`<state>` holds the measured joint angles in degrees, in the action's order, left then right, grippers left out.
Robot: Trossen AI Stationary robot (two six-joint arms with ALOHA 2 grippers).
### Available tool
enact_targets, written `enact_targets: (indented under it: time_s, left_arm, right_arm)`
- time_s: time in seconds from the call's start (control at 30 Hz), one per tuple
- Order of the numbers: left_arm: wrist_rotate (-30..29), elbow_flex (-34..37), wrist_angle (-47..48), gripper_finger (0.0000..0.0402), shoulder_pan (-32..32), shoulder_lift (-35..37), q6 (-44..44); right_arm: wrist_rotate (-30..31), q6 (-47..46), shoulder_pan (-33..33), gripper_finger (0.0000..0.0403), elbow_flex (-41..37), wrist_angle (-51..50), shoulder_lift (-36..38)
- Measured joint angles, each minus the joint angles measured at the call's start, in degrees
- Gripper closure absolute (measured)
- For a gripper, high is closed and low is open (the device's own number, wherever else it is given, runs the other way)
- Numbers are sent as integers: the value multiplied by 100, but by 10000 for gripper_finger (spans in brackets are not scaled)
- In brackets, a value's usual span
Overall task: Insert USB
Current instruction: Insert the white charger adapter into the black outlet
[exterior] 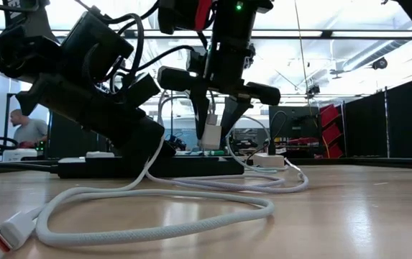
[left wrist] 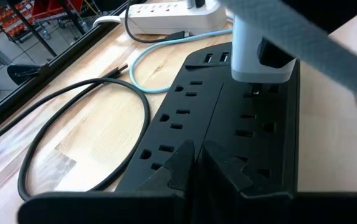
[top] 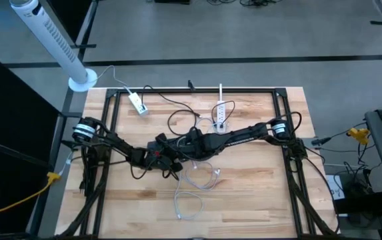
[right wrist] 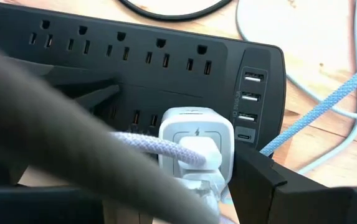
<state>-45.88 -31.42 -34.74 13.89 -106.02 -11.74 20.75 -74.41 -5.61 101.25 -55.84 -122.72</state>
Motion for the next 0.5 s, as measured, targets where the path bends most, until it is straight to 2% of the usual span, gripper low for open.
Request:
enact_targets:
  time_s: [0.5]
  left_arm:
    - [-2,4,2,378,-2,0,-158]
  right_arm:
    - [-109,92,114,262,46,51,-149]
